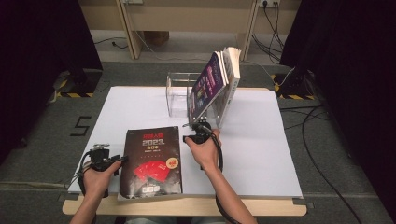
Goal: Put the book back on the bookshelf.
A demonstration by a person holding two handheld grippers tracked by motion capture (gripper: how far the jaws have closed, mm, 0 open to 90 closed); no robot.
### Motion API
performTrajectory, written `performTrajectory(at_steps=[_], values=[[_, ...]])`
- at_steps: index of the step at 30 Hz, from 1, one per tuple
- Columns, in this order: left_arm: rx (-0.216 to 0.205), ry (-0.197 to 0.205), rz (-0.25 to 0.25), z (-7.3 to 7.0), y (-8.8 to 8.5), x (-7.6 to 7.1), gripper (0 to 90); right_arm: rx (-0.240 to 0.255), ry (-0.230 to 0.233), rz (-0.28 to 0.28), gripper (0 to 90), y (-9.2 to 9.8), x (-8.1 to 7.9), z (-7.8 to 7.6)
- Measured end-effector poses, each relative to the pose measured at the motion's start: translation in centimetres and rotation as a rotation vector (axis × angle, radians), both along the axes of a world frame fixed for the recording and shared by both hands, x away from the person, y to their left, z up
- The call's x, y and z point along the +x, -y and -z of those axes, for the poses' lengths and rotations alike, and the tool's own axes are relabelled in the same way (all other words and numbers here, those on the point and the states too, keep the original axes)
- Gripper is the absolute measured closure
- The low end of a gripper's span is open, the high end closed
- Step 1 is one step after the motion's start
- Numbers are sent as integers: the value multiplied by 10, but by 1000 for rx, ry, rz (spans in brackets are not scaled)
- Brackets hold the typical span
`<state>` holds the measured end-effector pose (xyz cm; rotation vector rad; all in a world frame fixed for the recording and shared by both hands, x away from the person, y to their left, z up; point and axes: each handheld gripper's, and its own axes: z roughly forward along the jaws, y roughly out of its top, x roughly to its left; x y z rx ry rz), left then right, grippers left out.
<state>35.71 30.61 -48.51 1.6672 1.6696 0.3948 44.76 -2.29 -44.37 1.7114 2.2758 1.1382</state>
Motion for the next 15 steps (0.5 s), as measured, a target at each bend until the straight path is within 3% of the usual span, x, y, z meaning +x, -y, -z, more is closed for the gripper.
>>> performTrajectory(at_steps=[4, 7, 11, 15], values=[[-16, -11, 8, 2, 0, 1, 579, -33, -7, -30, 687, -8, 0, 7], [-26, -15, 11, 3, 1, 1, 580, -41, -14, -47, 687, -12, 1, 11], [-30, -21, 12, 4, 1, 2, 579, -38, -57, -45, 686, -18, 0, 15], [-39, -28, 11, 5, 0, 2, 579, -45, -57, -74, 685, -19, 2, 20]])
